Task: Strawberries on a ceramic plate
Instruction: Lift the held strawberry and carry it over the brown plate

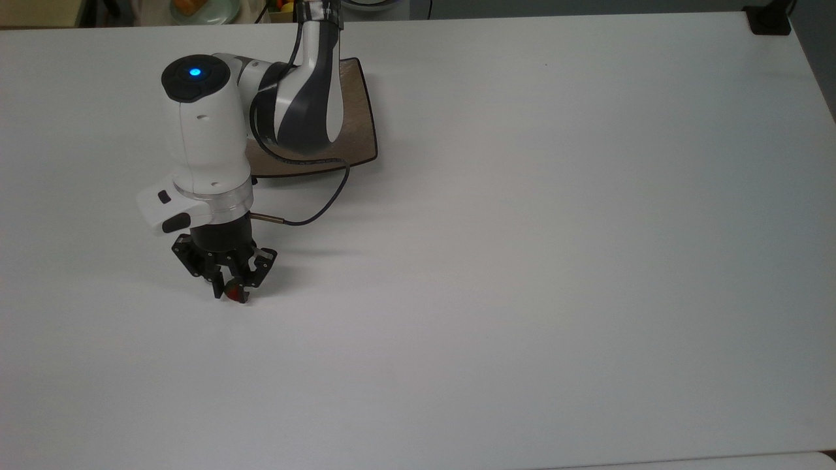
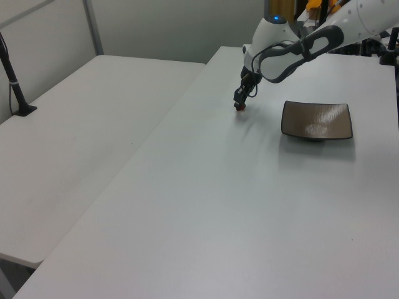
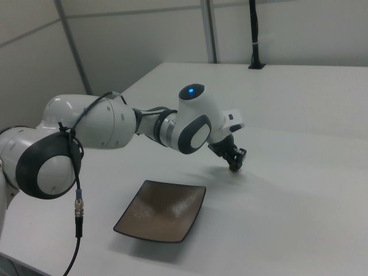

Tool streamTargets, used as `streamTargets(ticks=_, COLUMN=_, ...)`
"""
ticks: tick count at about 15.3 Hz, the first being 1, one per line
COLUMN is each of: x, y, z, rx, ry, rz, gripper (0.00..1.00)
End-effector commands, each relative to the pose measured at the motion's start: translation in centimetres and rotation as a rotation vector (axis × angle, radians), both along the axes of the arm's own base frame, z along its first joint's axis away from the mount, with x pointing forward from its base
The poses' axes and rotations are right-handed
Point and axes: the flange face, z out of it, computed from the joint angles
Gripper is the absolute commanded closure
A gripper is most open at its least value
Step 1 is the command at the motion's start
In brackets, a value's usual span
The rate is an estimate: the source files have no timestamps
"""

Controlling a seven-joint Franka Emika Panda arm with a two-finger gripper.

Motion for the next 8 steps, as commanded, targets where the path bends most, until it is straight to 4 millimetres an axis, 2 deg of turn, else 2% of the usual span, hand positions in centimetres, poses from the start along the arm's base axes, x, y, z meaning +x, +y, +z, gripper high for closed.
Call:
streamTargets(ticks=1, x=0.2, y=0.0, z=0.9, rx=-0.019, ry=-0.019, rz=0.018, gripper=0.84)
streamTargets(ticks=4, x=-0.8, y=0.0, z=3.8, rx=-0.01, ry=-0.029, rz=0.01, gripper=0.84)
streamTargets(ticks=8, x=-3.1, y=0.2, z=8.4, rx=0.032, ry=0.1, rz=0.005, gripper=0.85)
